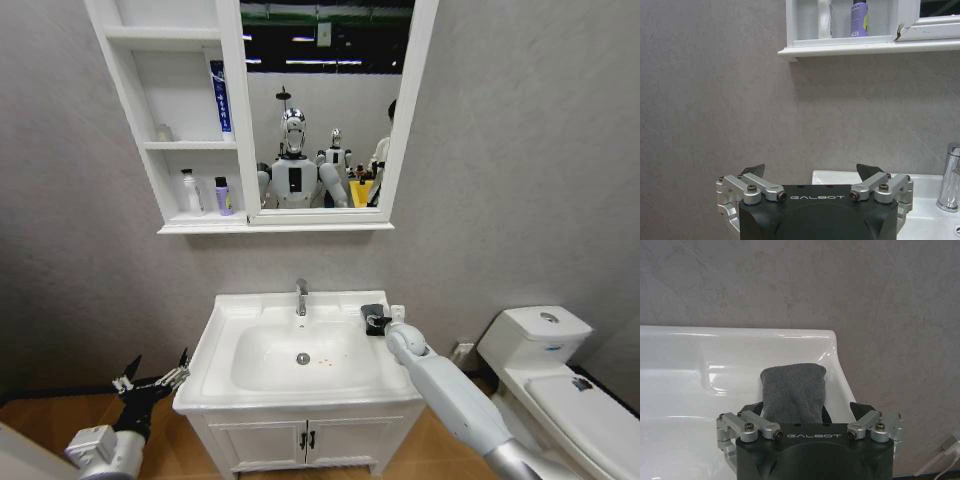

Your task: Move facial cleanser and shampoo from washbasin to cabinet, then wipe washbasin with towel.

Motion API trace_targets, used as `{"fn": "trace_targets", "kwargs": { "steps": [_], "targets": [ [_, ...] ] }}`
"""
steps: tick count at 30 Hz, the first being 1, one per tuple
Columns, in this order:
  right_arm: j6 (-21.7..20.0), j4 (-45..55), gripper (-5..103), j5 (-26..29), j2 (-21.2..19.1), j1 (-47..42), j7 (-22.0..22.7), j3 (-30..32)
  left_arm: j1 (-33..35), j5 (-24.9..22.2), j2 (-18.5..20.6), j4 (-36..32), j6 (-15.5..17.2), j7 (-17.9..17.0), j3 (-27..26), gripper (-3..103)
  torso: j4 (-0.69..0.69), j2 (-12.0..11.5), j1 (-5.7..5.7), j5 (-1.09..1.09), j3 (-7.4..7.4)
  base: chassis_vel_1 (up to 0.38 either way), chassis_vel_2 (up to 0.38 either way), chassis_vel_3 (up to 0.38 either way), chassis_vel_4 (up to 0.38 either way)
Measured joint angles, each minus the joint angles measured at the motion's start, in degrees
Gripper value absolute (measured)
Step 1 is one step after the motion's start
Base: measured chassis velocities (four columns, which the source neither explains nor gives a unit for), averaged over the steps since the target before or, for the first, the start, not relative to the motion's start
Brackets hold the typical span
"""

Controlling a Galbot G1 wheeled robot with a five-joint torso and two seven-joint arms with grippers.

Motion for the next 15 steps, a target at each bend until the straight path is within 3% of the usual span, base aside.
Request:
{"fn": "trace_targets", "kwargs": {
  "steps": [15],
  "targets": [
    [-0.6, -4.9, 100, 0.0, 2.1, 3.1, -0.3, -1.9, 0.0, 0.0, 0.0, 0.0, 0.0, 0.0, 0.0, 100, 0.0, 0.0, 0.0, -0.01, 0.0, 0.0, 0.0, 0.0, 0.0]
  ]
}}
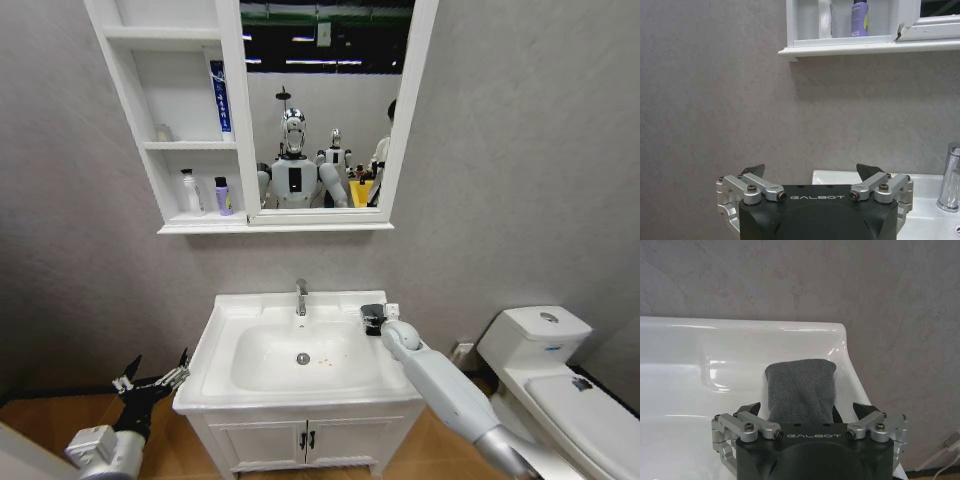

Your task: Move facial cleanser and shampoo from washbasin to cabinet, then wipe washbasin with towel.

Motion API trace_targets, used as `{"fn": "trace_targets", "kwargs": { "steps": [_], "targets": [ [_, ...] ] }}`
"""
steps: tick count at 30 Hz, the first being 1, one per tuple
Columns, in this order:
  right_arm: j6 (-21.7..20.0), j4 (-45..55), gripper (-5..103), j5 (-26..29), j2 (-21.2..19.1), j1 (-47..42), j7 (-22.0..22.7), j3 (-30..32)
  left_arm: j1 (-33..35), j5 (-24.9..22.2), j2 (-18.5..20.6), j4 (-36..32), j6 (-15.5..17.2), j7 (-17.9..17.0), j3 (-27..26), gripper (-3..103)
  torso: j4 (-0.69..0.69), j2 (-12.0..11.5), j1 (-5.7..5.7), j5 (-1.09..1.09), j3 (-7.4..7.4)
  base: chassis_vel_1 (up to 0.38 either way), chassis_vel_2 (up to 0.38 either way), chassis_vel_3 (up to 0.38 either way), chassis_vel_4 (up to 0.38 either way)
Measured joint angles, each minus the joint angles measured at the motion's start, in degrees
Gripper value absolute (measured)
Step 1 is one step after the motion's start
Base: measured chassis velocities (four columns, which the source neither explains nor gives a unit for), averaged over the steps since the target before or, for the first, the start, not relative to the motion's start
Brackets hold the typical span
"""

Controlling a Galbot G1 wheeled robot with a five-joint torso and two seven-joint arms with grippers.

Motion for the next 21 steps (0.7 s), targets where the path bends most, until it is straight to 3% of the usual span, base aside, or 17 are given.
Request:
{"fn": "trace_targets", "kwargs": {
  "steps": [8, 10, 12, 14, 17, 21],
  "targets": [
    [-0.1, -1.0, 101, -0.2, -0.1, 0.1, -0.4, -0.3, 0.0, 0.0, 0.0, 0.0, 0.0, 0.0, 0.0, 100, -0.01, 0.0, 0.0, 0.0, 0.0, 0.0, 0.0, 0.0, 0.0],
    [-0.1, -1.2, 97, -0.2, -0.1, 0.3, -0.5, -0.4, 0.0, 0.0, 0.0, 0.0, 0.0, 0.0, 0.0, 100, 0.0, 0.0, 0.0, 0.0, 0.0, 0.0, 0.0, 0.0, 0.0],
    [-0.1, -1.8, 84, -0.9, -0.1, 0.7, -1.2, -0.8, 0.0, 0.0, 0.0, 0.0, 0.0, 0.0, 0.0, 100, 0.0, 0.0, 0.0, 0.01, 0.0, 0.0, 0.0, 0.0, 0.0],
    [-0.1, -1.9, 84, -1.0, 0.0, 0.8, -1.3, -0.8, 0.0, 0.0, 0.0, 0.0, 0.0, 0.0, 0.0, 100, 0.0, 0.0, 0.0, 0.0, 0.0, 0.0, 0.0, 0.0, 0.0],
    [0.1, -2.1, 68, -1.4, 0.0, 1.1, -1.7, -1.0, 0.0, 0.0, 0.0, 0.0, 0.0, 0.0, 0.0, 100, 0.0, 0.0, 0.0, 0.0, 0.0, 0.0, 0.0, 0.0, 0.0],
    [0.5, -2.3, 57, -1.5, 0.0, 1.0, -1.8, -1.0, 0.0, 0.0, 0.0, 0.0, 0.0, 0.0, 0.0, 100, 0.0, 0.0, 0.0, 0.0, 0.0, 0.0, 0.0, 0.0, 0.0]
  ]
}}
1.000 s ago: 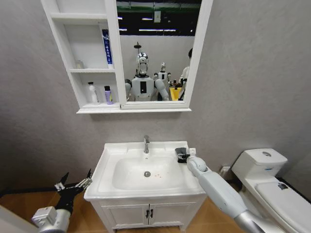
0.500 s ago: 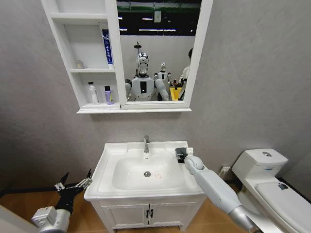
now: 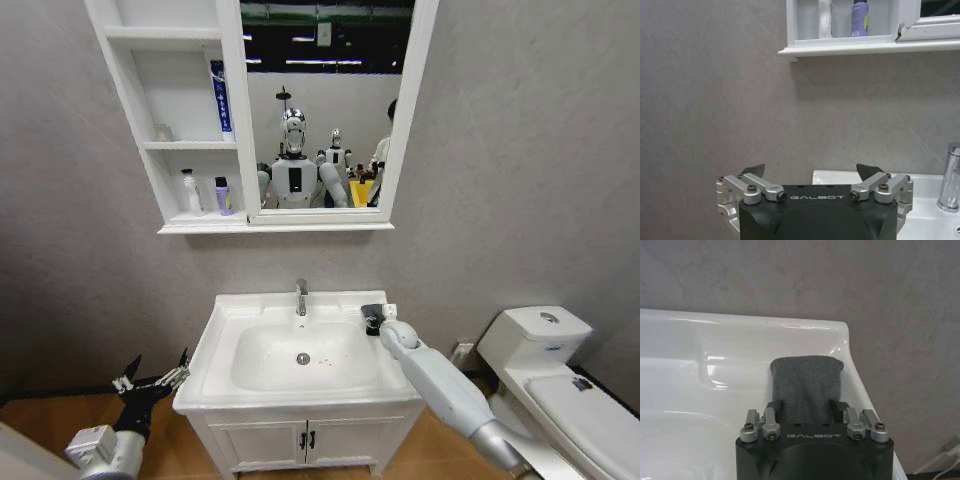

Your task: Move facial cleanser and shampoo from washbasin to cabinet, then wipe washbasin with towel.

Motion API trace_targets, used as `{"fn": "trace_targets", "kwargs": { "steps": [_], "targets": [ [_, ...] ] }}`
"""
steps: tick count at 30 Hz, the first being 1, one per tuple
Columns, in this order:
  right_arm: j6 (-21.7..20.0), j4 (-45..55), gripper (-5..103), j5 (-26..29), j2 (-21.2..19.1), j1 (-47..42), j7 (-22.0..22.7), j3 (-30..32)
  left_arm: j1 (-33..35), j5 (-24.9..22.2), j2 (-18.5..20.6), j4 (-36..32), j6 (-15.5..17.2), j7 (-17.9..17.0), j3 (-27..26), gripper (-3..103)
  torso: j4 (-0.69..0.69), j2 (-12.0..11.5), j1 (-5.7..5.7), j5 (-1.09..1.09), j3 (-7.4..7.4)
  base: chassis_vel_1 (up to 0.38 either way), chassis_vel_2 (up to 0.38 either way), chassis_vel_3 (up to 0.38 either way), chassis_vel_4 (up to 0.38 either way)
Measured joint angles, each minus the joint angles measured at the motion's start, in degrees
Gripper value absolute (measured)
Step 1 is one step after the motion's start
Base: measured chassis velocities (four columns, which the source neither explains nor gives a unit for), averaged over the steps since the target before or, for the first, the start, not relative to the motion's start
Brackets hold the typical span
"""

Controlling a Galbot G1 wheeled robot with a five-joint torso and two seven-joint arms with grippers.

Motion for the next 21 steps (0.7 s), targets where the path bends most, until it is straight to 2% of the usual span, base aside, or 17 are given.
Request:
{"fn": "trace_targets", "kwargs": {
  "steps": [3, 4, 5, 12, 15, 17, 19, 20, 21],
  "targets": [
    [0.3, -0.1, 40, -0.1, 0.0, -0.1, -0.1, 0.4, 0.0, 0.0, 0.0, 0.0, 0.0, 0.0, 0.0, 100, 0.0, 0.0, 0.0, 0.0, 0.0, 0.0, 0.0, 0.0, 0.0],
    [0.3, -0.1, 40, -0.1, 0.0, -0.1, -0.1, 0.4, 0.0, 0.0, 0.0, 0.0, 0.0, 0.0, 0.0, 100, 0.0, 0.0, 0.0, 0.0, 0.0, 0.0, 0.0, 0.0, 0.0],
    [0.4, -0.1, 35, -0.2, 0.0, -0.3, -0.2, 0.7, 0.0, 0.0, 0.0, 0.0, 0.0, 0.0, 0.0, 100, 0.0, 0.0, 0.0, 0.0, 0.0, 0.0, 0.0, 0.0, 0.0],
    [0.6, 1.1, 26, -0.4, -0.2, -2.1, -0.2, 2.5, 0.0, 0.0, 0.0, 0.0, 0.0, 0.0, 0.0, 100, 0.01, 0.0, 0.0, 0.0, -0.01, 0.0, 0.0, 0.0, 0.0],
    [0.6, 1.6, 31, -0.5, -0.7, -2.9, -0.5, 3.1, 0.0, 0.0, 0.0, 0.0, 0.0, 0.0, 0.0, 100, 0.0, 0.0, 0.0, 0.0, -0.01, 0.0, 0.0, 0.0, 0.0],
    [0.7, 1.8, 28, -0.6, -0.9, -3.2, -0.8, 3.5, 0.0, 0.0, 0.0, 0.0, 0.0, 0.0, 0.0, 100, 0.0, 0.0, 0.0, 0.0, -0.01, 0.0, 0.0, 0.0, 0.0],
    [0.9, 1.8, 17, -0.8, -1.2, -3.6, -1.3, 4.1, 0.0, 0.0, 0.0, 0.0, 0.0, 0.0, 0.0, 100, 0.0, 0.0, 0.0, 0.0, -0.01, 0.0, 0.0, 0.0, 0.0],
    [0.9, 1.8, 17, -0.8, -1.2, -3.6, -1.3, 4.1, 0.0, 0.0, 0.0, 0.0, 0.0, 0.0, 0.0, 100, 0.0, 0.0, 0.0, 0.0, -0.01, 0.0, 0.0, 0.0, 0.0],
    [1.0, 1.8, 12, -0.8, -1.2, -3.8, -1.6, 4.3, 0.0, 0.0, 0.0, 0.0, 0.0, 0.0, 0.0, 100, 0.0, 0.0, 0.0, 0.0, -0.01, 0.0, 0.0, 0.0, 0.0]
  ]
}}
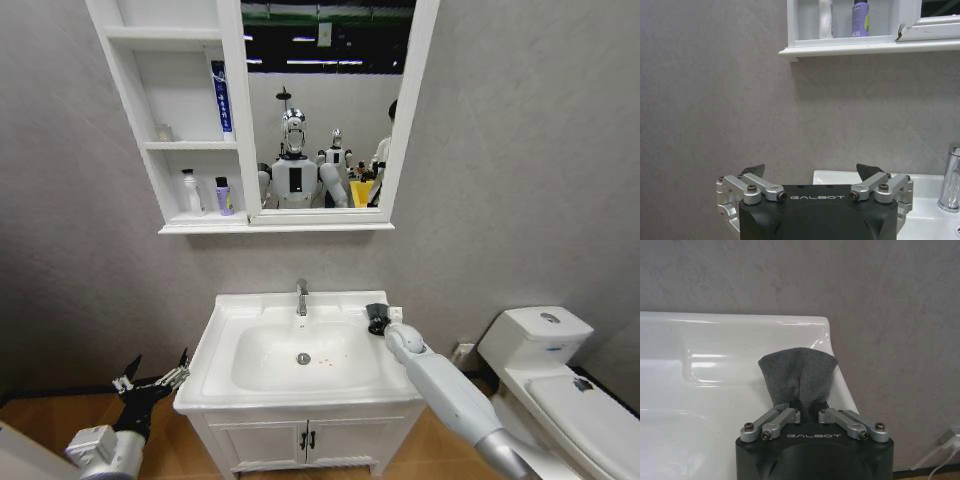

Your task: Move facial cleanser and shampoo from washbasin to cabinet, then wipe washbasin with towel.

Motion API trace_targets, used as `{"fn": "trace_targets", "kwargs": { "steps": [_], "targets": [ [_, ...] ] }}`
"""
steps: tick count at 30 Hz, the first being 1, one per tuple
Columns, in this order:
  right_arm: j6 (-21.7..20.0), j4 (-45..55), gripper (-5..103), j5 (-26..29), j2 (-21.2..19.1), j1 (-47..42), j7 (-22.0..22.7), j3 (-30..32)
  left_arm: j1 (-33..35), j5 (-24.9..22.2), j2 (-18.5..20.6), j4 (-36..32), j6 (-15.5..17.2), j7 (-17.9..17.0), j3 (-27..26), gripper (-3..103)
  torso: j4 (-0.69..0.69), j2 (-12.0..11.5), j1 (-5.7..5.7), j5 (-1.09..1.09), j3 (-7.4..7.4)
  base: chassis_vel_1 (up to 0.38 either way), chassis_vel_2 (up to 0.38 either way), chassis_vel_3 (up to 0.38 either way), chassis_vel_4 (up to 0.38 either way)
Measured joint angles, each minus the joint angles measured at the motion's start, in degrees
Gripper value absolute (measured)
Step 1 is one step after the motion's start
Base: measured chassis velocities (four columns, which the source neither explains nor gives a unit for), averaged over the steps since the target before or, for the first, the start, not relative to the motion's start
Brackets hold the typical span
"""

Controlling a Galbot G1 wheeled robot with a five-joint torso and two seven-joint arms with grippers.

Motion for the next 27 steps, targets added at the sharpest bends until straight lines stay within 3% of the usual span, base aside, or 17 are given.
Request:
{"fn": "trace_targets", "kwargs": {
  "steps": [3, 12, 18, 21, 22, 25, 26, 27],
  "targets": [
    [0.5, 0.2, 2, -0.5, -0.2, -0.6, -1.5, 0.6, 0.0, 0.0, 0.0, 0.0, 0.0, 0.0, 0.0, 100, -0.01, 0.0, 0.0, 0.0, 0.0, 0.0, 0.0, 0.0, 0.0],
    [4.1, 2.7, 2, -1.3, -0.9, -2.1, -4.0, 1.2, 0.0, 0.0, 0.0, 0.0, 0.0, 0.0, 0.0, 100, -0.02, 0.0, 0.0, 0.0, 0.0, 0.0, 0.0, 0.0, 0.0],
    [4.9, 12.6, 2, -2.9, -4.0, -6.3, -3.2, 1.1, 0.0, 0.0, 0.0, 0.0, 0.0, 0.0, 0.0, 100, -0.03, 0.0, 0.0, -0.01, 0.0, 0.0, 0.0, 0.0, 0.0],
    [1.0, 22.8, 2, 4.2, -4.8, -9.5, 3.7, -1.5, 0.0, 0.0, 0.0, 0.0, 0.0, 0.0, 0.0, 100, -0.01, 0.0, 0.0, 0.0, 0.0, 0.0, 0.0, 0.0, 0.0],
    [1.0, 22.8, 2, 4.2, -4.8, -9.5, 3.7, -1.5, 0.0, 0.0, 0.0, 0.0, 0.0, 0.0, 0.0, 100, -0.01, 0.0, 0.0, 0.0, 0.0, 0.0, 0.0, 0.0, 0.0],
    [-3.5, 26.7, 2, 11.1, -3.4, -8.8, 11.3, -5.3, 0.0, 0.0, 0.0, 0.0, 0.0, 0.0, 0.0, 100, -0.01, 0.0, -0.01, -0.02, 0.0, 0.0, 0.0, 0.0, 0.0],
    [-3.5, 26.7, 2, 11.1, -3.4, -8.8, 11.3, -5.3, 0.0, 0.0, 0.0, 0.0, 0.0, 0.0, 0.0, 100, -0.01, 0.0, -0.01, -0.02, 0.0, 0.0, 0.0, 0.0, 0.0],
    [-4.9, 26.3, 2, 14.1, -2.1, -7.6, 14.9, -7.0, 0.0, 0.0, 0.0, 0.0, 0.0, 0.0, 0.0, 100, 0.0, 0.0, 0.0, -0.01, 0.0, 0.0, 0.0, 0.0, 0.0]
  ]
}}
